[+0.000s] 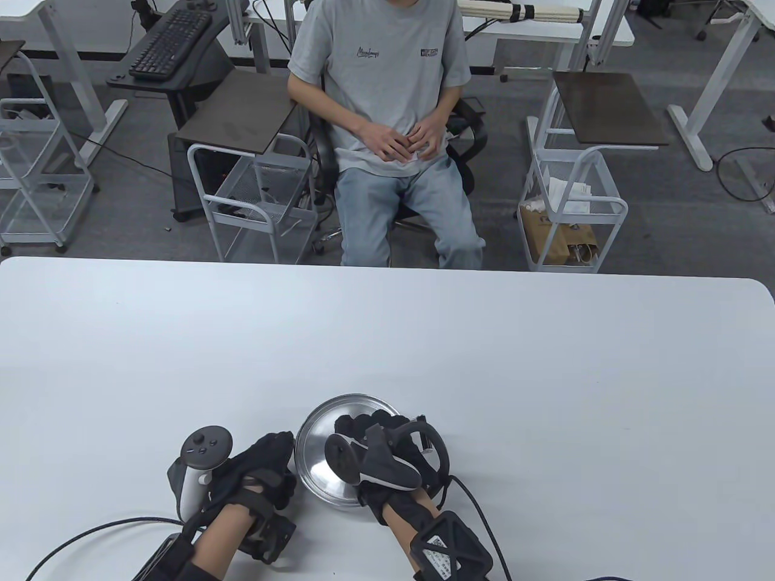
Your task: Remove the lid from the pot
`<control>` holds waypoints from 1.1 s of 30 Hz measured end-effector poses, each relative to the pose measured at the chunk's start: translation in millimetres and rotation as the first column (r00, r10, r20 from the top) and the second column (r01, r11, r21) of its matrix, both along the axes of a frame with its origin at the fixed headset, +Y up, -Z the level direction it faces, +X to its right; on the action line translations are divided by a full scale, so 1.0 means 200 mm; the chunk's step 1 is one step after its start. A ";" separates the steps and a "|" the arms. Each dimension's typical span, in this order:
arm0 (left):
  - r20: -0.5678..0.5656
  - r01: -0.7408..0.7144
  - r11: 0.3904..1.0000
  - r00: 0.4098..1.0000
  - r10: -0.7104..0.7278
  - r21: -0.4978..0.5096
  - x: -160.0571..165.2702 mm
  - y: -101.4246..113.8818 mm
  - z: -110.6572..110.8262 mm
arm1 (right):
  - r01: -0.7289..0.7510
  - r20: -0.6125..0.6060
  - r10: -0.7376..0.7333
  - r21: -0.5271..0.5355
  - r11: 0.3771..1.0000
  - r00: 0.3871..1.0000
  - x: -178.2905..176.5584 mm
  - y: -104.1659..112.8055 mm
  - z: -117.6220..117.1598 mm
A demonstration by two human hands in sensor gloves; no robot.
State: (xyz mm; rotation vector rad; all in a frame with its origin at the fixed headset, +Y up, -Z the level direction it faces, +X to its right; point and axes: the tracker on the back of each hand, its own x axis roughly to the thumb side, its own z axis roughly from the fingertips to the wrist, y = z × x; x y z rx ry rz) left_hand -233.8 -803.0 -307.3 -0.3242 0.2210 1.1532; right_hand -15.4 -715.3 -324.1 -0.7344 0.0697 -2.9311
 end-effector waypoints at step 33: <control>-0.005 0.006 1.000 1.000 -0.006 -0.015 0.00 0.00 0.00 | 0.275 0.614 -0.316 0.165 0.947 0.723 1.41 0.03 0.11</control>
